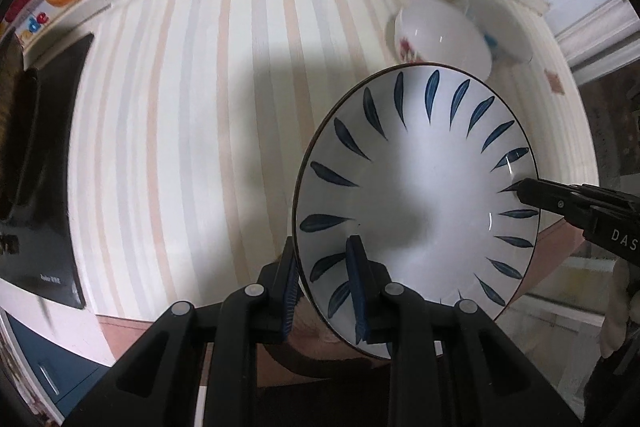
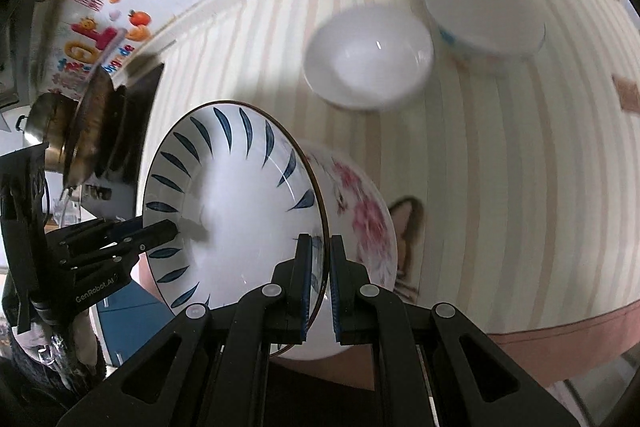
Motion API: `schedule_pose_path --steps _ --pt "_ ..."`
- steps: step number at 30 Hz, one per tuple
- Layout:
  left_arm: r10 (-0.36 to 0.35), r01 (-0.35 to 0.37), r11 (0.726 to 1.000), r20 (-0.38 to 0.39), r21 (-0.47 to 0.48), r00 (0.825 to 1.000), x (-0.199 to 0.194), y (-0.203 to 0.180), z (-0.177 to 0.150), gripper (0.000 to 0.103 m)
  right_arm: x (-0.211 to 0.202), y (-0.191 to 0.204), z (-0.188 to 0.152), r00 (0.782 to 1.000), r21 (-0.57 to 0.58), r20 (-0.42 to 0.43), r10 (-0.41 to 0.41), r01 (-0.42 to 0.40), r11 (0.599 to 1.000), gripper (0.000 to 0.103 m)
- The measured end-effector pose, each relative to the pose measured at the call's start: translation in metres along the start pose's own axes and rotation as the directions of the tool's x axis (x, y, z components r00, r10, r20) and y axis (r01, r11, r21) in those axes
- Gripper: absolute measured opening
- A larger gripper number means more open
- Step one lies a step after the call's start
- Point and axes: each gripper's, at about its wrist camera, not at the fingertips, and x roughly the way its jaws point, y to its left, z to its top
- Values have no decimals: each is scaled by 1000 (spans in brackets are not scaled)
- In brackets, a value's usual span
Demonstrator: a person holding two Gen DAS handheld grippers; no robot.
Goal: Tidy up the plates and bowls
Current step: 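Carry the blue-striped plate with both tools and lower it onto the plate stack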
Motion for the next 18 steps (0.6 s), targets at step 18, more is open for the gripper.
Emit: schedule_pose_path --steps 18 --pt "92 -91 996 -52 22 994 43 -29 2 21 48 -36 -28 996 11 -81 -31 32 999 9"
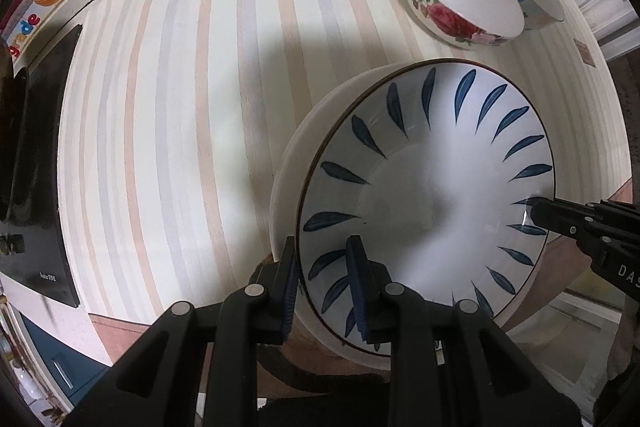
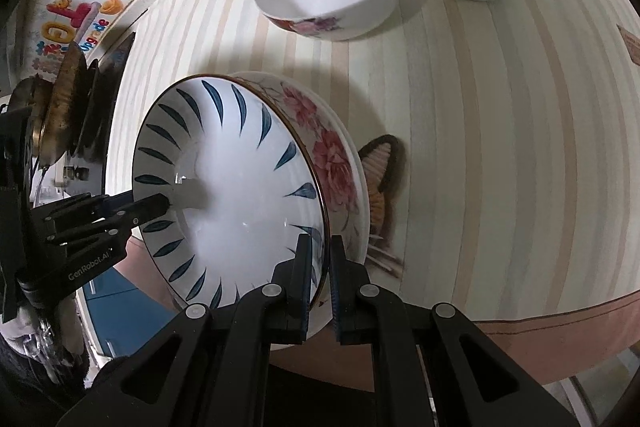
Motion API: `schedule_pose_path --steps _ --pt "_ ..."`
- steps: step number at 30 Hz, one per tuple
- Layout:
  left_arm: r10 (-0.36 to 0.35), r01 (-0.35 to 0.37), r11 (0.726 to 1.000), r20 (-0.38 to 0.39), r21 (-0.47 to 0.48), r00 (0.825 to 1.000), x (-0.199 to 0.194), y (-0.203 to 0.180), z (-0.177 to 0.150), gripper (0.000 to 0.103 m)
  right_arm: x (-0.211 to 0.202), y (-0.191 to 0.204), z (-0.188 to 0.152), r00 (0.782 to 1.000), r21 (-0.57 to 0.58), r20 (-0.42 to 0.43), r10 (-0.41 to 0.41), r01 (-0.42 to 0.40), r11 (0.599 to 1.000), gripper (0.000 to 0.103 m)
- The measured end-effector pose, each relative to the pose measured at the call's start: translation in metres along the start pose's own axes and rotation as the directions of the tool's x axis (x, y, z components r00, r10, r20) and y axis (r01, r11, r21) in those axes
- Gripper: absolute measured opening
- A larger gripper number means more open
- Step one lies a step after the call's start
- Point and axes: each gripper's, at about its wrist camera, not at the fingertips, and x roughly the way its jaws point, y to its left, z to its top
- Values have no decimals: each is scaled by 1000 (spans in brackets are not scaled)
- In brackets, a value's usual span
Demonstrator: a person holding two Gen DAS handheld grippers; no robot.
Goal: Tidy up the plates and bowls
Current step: 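Carry the blue-striped plate with both tools and lower it onto the plate stack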
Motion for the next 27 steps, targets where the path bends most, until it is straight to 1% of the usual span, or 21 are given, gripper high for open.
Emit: schedule_pose_path --steps 7,11,13,14,17,23,27 --pt "7 -7 1000 2 -18 1000 10 -9 -2 21 4 -4 3 1000 -12 -7 8 -8 1000 9" --pt "-4 4 999 5 -50 1000 11 -10 1 21 2 -4 5 1000 -21 -9 17 -17 1000 9" --pt "-18 18 997 2 -71 1000 11 -7 1 21 1 -7 6 1000 -16 -14 26 -27 1000 10" --pt "-23 23 996 1 -81 1000 13 -7 0 21 0 -8 7 999 -11 -18 38 -38 999 12" --pt "-25 26 994 9 -106 1000 12 -6 1 21 -1 -8 9 999 3 -21 48 -48 999 12" --pt "-41 45 987 27 -157 999 2 7 -6 21 -8 -11 9 998 5 -18 52 -52 999 12" --pt "-46 58 986 78 -158 996 -22 15 -24 21 -24 -2 0 999 -15 8 38 -38 999 12"
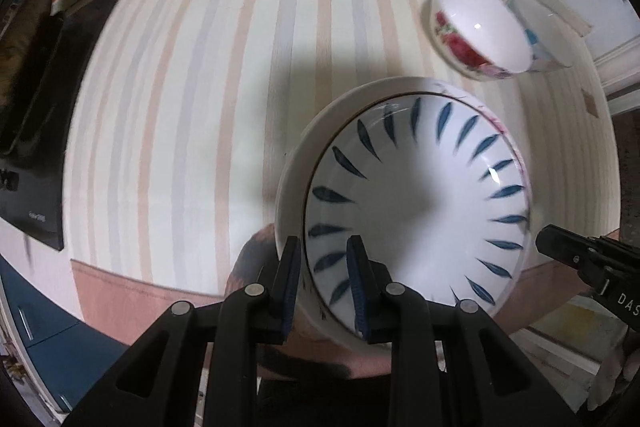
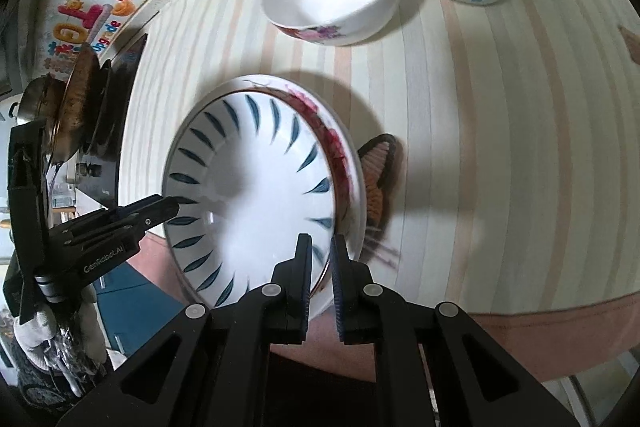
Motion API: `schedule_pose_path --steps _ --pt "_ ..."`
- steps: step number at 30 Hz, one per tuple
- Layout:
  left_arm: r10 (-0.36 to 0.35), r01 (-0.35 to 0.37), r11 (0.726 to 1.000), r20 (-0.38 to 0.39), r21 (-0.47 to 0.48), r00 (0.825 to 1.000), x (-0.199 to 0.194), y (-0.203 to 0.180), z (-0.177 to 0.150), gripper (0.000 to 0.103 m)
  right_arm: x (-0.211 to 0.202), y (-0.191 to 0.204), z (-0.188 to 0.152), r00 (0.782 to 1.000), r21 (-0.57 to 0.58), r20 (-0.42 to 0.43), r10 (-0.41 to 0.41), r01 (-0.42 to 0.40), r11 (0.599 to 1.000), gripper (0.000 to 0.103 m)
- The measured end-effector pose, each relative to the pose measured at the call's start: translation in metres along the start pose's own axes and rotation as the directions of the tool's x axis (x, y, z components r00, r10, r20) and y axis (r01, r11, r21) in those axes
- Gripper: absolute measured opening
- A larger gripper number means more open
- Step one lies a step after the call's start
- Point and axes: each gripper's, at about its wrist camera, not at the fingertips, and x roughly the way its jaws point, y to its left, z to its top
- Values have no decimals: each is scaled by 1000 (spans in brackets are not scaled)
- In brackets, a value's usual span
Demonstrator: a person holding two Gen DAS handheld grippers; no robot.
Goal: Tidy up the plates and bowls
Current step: 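Carry the blue-striped plate with both tools and lower it onto the plate stack, then open both tools and lift them away from the plate stack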
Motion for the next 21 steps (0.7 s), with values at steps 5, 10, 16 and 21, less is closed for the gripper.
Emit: schedule_pose_path --steps 5,10,16,21 --pt "-24 21 999 80 28 997 -48 -4 -28 21 -40 25 -21 995 -48 82 -52 56 997 12" --pt "-60 53 997 140 54 988 -93 0 -54 21 -83 53 -52 985 -50 164 -58 67 996 12" --pt "-109 98 993 188 66 976 -130 1 -83 21 -126 81 -91 969 -53 238 -68 82 995 12" --pt "-111 93 991 217 93 970 -145 0 -108 21 -150 102 -126 953 -67 291 -82 106 992 12"
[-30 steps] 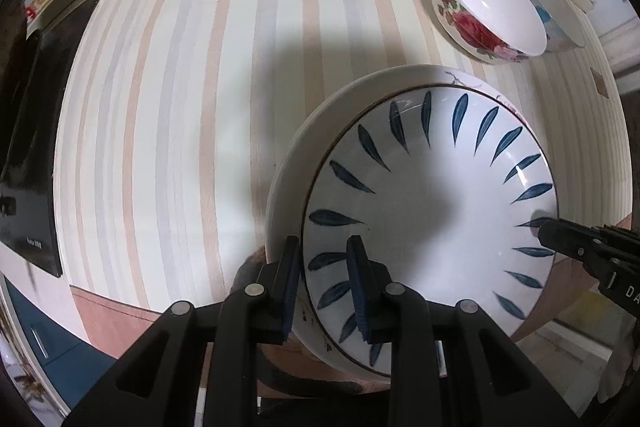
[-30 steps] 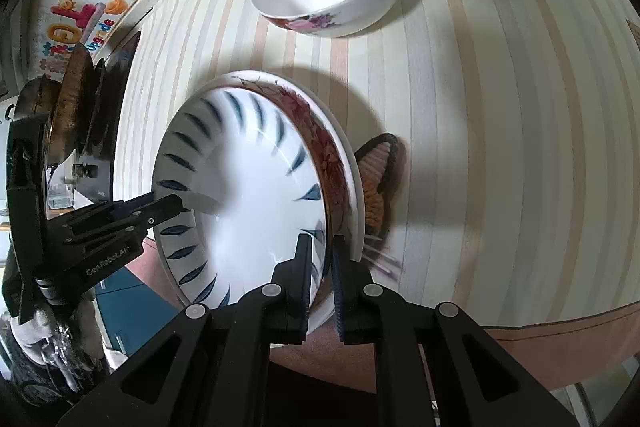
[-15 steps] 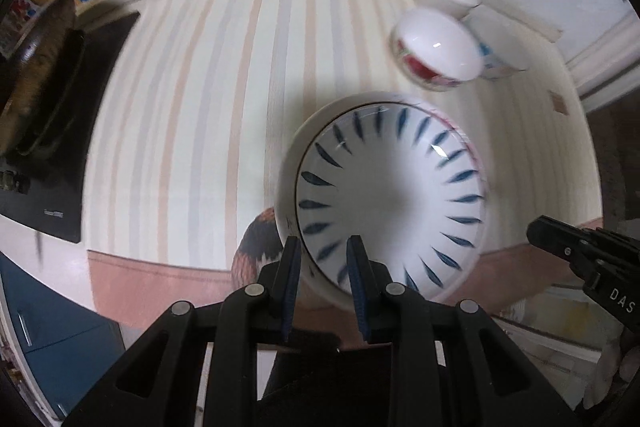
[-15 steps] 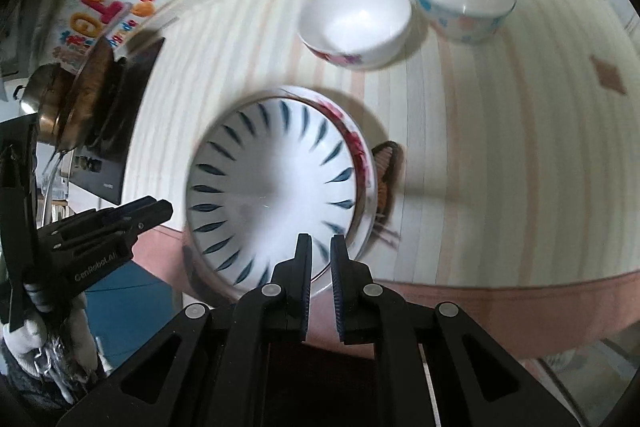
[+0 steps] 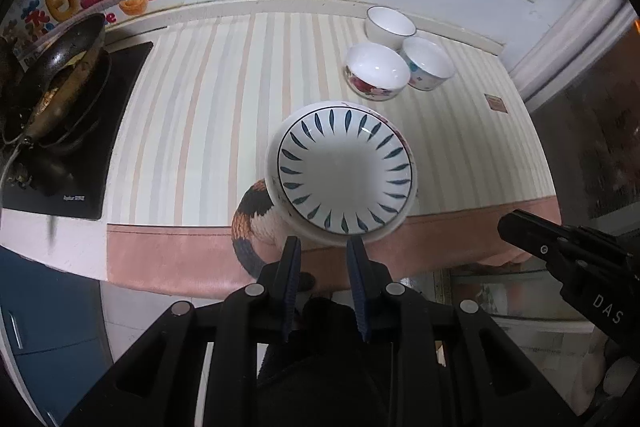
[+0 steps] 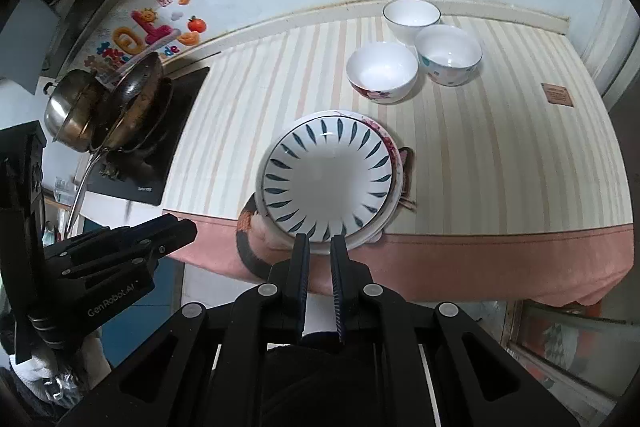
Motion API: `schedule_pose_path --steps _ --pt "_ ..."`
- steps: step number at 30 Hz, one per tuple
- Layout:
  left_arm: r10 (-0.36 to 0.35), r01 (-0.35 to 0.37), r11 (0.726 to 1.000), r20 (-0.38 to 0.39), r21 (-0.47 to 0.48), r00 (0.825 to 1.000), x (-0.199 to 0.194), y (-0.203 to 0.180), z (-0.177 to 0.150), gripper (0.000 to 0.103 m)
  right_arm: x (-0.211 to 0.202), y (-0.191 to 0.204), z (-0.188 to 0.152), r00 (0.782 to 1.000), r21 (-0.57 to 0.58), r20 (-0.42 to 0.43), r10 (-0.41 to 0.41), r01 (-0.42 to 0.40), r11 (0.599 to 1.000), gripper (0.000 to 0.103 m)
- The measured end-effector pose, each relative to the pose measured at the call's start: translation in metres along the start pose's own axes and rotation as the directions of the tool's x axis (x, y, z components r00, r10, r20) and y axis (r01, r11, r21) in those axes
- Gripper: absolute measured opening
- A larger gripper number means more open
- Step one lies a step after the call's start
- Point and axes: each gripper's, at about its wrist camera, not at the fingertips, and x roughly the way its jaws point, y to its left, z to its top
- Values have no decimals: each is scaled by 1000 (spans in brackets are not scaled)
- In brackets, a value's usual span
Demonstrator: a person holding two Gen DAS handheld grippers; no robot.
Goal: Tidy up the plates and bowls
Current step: 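Open both tools and lift them away from the plate stack, then grasp the plain white bowl rim with the left tool while the right tool reaches toward it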
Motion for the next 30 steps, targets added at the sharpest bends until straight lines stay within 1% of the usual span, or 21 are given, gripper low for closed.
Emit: schedule_pose_path --steps 8,13,16,17,18,19,20,21,24,26,27,30 --pt "6 -6 1000 16 27 1000 -15 -3 -19 21 -21 11 -34 1000 30 23 -5 4 1000 12" --pt "6 -6 1000 17 27 1000 -14 -6 -14 22 -23 5 -34 1000 42 25 0 -1 999 12" --pt "3 -3 1000 15 16 1000 -6 -10 -1 28 -19 -3 -24 1000 54 16 9 -10 998 13" --pt "4 -5 1000 21 11 1000 0 -12 8 28 -16 -7 -19 1000 62 9 5 -5 998 18" --pt "5 -5 1000 20 2 1000 6 -13 16 28 -13 -13 -13 1000 68 2 6 -6 998 28" --pt "0 0 1000 19 -10 1000 12 -14 25 28 -10 -16 -7 1000 73 2 9 -10 997 33" --pt "-4 5 1000 18 -23 1000 17 -15 34 28 -7 -22 0 1000 81 6 16 -16 997 41" --pt "1 0 999 25 -37 1000 26 -17 49 28 -3 -30 9 1000 91 11 18 -19 996 43" --pt "24 -23 998 25 -56 999 52 -26 89 28 14 -54 39 1000 118 19 12 -14 993 43" --pt "26 -25 997 17 -77 1000 71 -29 114 28 31 -74 66 1000 144 13 9 -11 990 43" --pt "27 -26 995 6 -94 1000 86 -30 133 28 41 -85 82 1000 151 16 9 -11 988 43" --pt "16 -21 991 -40 -136 999 126 -30 170 28 79 -117 129 1000 179 5 5 -5 984 43"
